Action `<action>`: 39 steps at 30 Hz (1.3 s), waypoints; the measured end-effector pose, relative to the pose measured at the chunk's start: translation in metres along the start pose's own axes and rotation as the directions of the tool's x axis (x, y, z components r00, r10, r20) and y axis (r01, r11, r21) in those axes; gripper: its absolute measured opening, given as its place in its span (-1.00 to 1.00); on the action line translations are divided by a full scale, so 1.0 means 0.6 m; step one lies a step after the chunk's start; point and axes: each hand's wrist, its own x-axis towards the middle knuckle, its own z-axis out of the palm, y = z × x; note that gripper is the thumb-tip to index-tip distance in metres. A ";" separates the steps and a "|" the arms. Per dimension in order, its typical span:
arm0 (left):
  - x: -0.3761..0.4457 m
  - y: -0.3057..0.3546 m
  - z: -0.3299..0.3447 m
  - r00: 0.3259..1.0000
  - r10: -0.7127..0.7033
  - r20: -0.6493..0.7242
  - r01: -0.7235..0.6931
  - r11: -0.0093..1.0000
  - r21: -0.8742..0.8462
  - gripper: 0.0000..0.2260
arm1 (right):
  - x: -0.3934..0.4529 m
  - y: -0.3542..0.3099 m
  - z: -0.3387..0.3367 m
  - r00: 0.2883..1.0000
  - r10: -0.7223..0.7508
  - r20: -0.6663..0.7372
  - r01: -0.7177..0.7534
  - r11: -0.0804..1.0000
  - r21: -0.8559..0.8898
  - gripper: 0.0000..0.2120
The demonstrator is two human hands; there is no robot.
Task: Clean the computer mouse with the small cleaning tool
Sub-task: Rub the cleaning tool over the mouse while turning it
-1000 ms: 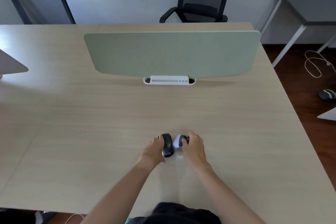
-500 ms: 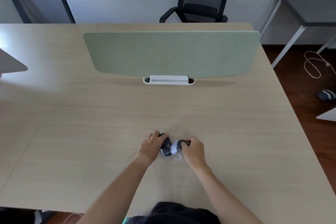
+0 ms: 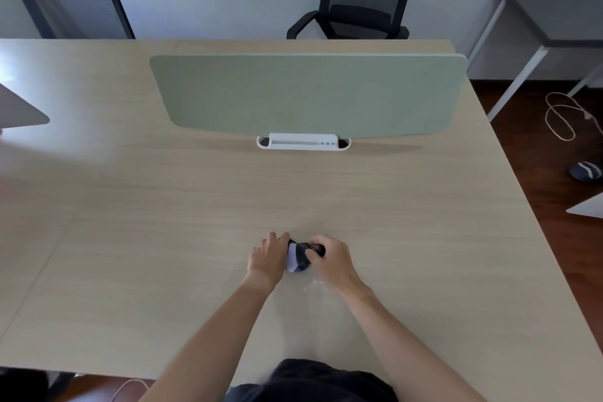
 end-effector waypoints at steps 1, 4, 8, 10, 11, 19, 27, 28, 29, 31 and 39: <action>0.001 0.002 -0.001 1.000 -0.005 -0.006 0.005 1.000 0.024 -0.61 | 0.002 0.002 0.004 0.999 -0.004 0.032 0.005 0.999 -0.032 -0.89; 0.005 0.004 -0.003 1.000 -0.019 0.002 0.019 0.999 0.050 -0.60 | 0.005 0.013 0.002 0.999 0.039 -0.015 -0.040 0.993 -0.114 -0.87; 0.008 0.006 -0.001 1.000 0.026 0.007 -0.026 0.989 0.148 -0.57 | 0.006 0.020 -0.019 0.987 0.038 -0.157 -0.079 0.962 -0.263 -0.84; 0.010 0.007 -0.004 0.998 0.059 -0.004 -0.058 0.980 0.189 -0.55 | 0.008 0.015 -0.025 0.984 0.025 -0.176 -0.070 0.964 -0.256 -0.85; 0.012 0.008 -0.005 0.997 0.080 -0.013 -0.076 0.980 0.186 -0.54 | 0.009 0.012 -0.023 0.987 0.021 -0.159 -0.058 0.971 -0.232 -0.86; 0.019 -0.002 -0.004 0.992 0.124 0.021 -0.124 0.992 0.016 -0.71 | 0.000 -0.002 -0.011 0.993 -0.086 0.080 0.105 0.956 -0.273 -0.88; 0.025 -0.007 -0.019 0.991 0.049 0.122 -0.053 0.998 0.030 -0.58 | -0.007 0.018 -0.029 0.994 -0.099 0.040 0.106 0.956 -0.274 -0.86; 0.026 -0.005 -0.020 0.992 0.043 0.118 -0.046 0.999 0.019 -0.63 | -0.007 0.016 -0.022 0.988 -0.127 0.087 0.146 0.954 -0.263 -0.89; 0.028 -0.004 -0.021 0.993 0.040 0.114 -0.042 0.999 0.011 -0.67 | -0.006 0.016 -0.015 0.982 -0.151 0.112 0.175 0.948 -0.266 -0.89; 0.028 -0.001 -0.023 0.994 0.036 0.107 -0.036 0.999 0.006 -0.68 | -0.003 0.018 -0.009 0.980 -0.169 0.102 0.192 0.939 -0.286 -0.89; 0.019 -0.012 -0.017 0.995 0.024 0.097 -0.013 0.993 -0.115 -0.55 | 0.011 0.028 -0.040 0.993 -0.051 -0.110 0.035 0.989 -0.145 -0.75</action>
